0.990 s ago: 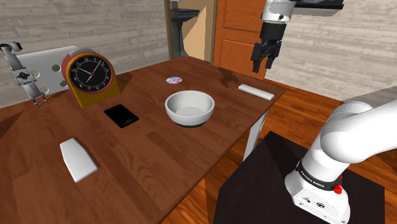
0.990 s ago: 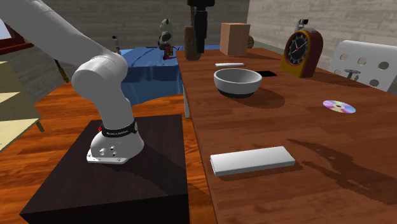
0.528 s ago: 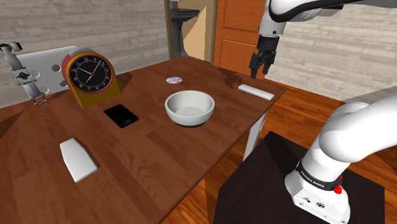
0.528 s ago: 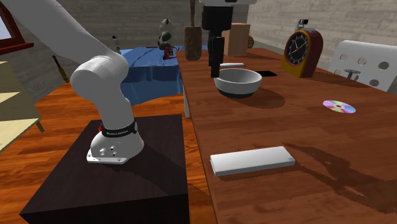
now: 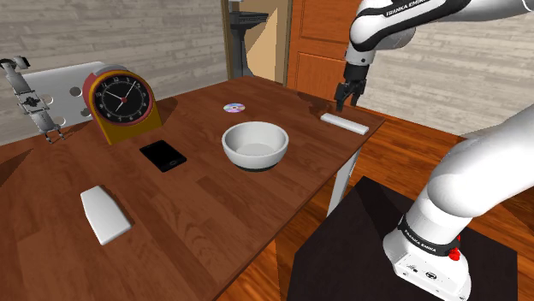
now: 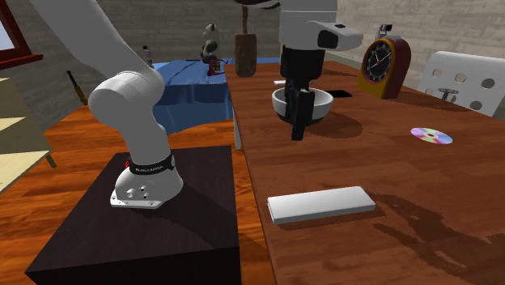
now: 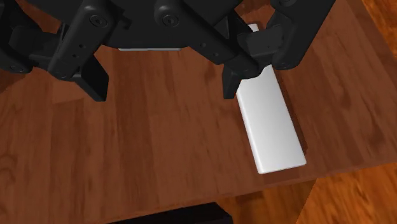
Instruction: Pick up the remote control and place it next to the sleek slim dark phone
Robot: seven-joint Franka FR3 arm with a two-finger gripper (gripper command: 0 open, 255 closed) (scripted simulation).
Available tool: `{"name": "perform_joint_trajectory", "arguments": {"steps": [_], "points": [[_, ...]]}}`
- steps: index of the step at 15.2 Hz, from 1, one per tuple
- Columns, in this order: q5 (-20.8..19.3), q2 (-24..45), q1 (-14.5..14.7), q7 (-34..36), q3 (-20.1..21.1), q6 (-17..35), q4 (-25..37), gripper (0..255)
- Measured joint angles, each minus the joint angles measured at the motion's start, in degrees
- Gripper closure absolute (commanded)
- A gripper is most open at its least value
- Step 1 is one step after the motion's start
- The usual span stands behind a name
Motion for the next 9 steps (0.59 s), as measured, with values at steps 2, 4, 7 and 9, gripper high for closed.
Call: {"name": "perform_joint_trajectory", "arguments": {"steps": [2,4,7,9], "points": [[0.22,3.88,-0.36,-2.45,-2.09,2.82,1.16,0],[0.71,7.20,-0.64,-4.61,-3.78,5.47,1.91,0],[2.42,12.97,-0.93,-8.14,-6.14,8.63,4.45,0],[4.21,17.27,-1.15,-10.71,-7.49,10.63,6.57,0]]}}
